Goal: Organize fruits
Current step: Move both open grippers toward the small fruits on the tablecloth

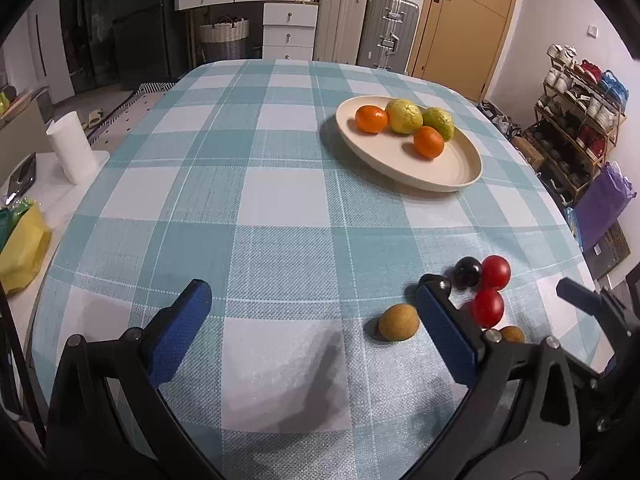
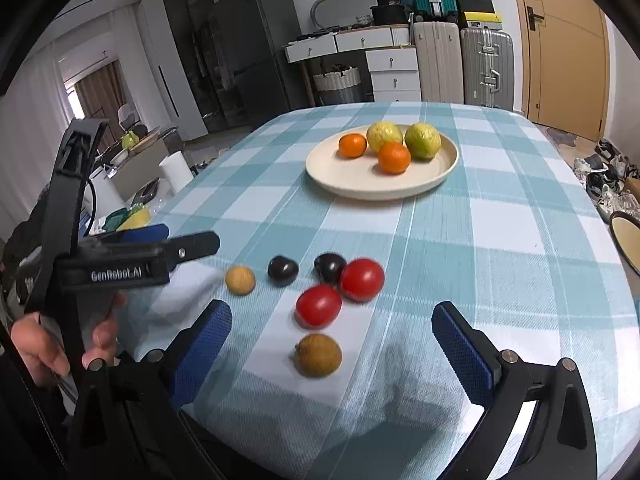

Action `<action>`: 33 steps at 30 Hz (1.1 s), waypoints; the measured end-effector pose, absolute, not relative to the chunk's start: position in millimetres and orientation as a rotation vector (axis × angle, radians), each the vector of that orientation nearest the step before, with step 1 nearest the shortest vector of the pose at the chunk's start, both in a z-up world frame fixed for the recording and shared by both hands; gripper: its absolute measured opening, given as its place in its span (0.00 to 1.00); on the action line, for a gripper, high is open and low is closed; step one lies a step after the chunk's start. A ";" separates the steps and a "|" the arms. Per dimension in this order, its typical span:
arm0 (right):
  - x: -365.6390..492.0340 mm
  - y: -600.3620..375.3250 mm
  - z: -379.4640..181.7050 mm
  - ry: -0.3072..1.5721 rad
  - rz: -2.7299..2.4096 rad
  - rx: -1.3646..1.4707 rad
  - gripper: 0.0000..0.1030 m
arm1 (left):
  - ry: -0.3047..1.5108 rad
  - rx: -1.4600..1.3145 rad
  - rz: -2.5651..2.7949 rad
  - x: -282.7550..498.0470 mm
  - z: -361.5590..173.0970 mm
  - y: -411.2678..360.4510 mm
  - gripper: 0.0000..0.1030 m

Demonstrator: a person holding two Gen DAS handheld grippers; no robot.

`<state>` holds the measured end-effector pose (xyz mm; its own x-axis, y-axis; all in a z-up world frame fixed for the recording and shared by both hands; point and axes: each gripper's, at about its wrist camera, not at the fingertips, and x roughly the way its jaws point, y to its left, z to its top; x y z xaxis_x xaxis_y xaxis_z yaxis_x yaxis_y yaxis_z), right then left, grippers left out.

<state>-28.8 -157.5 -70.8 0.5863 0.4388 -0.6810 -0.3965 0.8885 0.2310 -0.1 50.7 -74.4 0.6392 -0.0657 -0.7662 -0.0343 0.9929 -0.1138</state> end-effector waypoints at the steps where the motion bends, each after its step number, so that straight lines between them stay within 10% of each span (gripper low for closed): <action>1: -29.8 -158.7 -72.9 0.809 0.487 0.063 0.99 | 0.879 -0.124 -0.019 -0.1 -75.0 51.4 0.99; 13: -36.7 -159.3 -92.6 0.784 0.491 0.065 0.98 | 0.900 -0.134 -0.010 2.1 -81.2 56.1 0.99; 26: -32.4 -153.9 -105.7 0.833 0.541 0.066 0.28 | 0.918 -0.138 0.001 6.6 -86.6 59.7 0.99; 33: -36.2 -156.4 -102.7 0.812 0.571 0.078 0.27 | 0.919 -0.146 -0.019 7.9 -86.5 60.1 0.99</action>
<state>-36.2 -156.4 -102.7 0.5466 0.5100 -0.6642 -0.4520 0.8474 0.2787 7.9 60.1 -86.5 0.6070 -0.0789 -0.7908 -0.0456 0.9900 -0.1338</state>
